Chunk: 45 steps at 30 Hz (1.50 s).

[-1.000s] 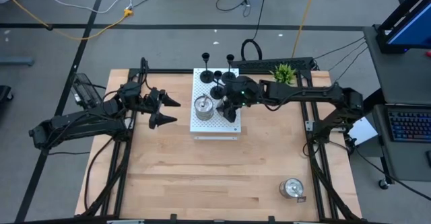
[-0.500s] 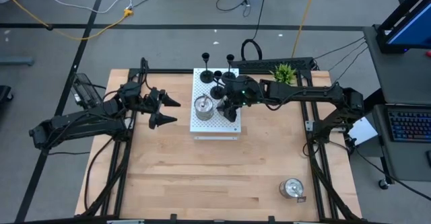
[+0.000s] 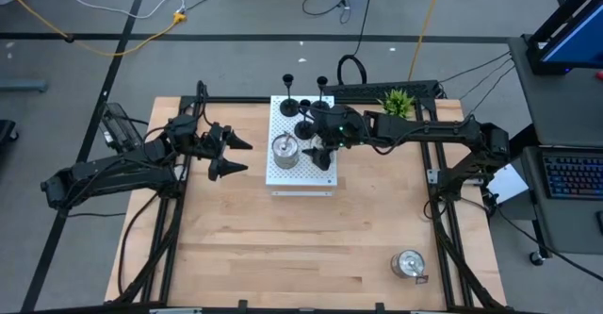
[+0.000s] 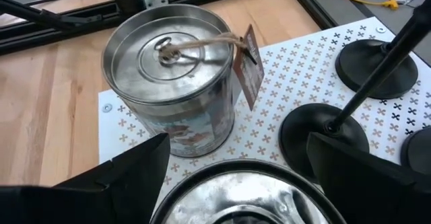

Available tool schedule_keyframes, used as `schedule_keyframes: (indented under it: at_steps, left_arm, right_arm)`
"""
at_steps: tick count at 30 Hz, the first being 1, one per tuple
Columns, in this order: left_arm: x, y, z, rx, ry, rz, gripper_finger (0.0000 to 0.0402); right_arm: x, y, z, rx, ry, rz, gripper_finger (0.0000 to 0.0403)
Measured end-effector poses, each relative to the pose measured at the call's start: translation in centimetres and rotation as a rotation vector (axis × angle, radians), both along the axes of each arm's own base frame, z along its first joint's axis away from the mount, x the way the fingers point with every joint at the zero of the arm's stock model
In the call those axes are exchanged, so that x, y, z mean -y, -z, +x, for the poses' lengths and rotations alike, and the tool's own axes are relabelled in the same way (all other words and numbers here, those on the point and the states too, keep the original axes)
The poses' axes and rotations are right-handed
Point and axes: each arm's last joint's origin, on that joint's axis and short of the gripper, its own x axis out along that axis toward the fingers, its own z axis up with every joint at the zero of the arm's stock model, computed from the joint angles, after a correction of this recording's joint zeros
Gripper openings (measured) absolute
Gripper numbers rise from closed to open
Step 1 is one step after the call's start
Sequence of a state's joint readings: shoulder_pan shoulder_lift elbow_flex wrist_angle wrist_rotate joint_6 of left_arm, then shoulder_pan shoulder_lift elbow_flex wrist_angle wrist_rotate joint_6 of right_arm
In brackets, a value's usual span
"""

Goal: Pick & Place candle stick holders
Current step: Put the top brown scented candle on the shelf

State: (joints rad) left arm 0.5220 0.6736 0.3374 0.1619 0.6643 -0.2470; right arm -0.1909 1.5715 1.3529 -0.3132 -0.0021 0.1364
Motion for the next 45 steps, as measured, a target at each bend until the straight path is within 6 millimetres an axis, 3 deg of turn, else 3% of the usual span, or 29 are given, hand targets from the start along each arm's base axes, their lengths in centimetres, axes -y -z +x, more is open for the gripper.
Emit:
schedule_keyframes:
  at_steps: [21, 29, 35, 41, 45]
  left_arm:
    - [0.0, 0.0, 0.0, 0.001, 0.011, 0.0, 0.0399]
    - [0.1, 0.0, 0.0, 0.002, 0.044, -0.003, 0.0399]
    - [0.1, 0.0, 0.0, 0.004, 0.045, -0.002, 0.0399]
    - [0.1, -0.1, 0.0, 0.01, 0.046, 0.002, 0.0399]
    - [0.1, -0.1, 0.0, 0.011, 0.046, 0.001, 0.0399]
  right_arm:
    - [-0.3, -1.8, 0.1, 0.129, -0.034, -0.07, 0.0339]
    - [-1.8, -3.8, -2.8, 0.066, -0.045, -0.128, 0.0255]
    - [-2.3, -5.1, -6.5, -0.046, 0.039, -0.115, 0.0193]
    - [-2.4, -4.0, -8.7, -0.13, 0.148, -0.077, 0.0157]
    - [-2.3, -1.7, -8.7, -0.147, 0.155, -0.062, 0.0147]
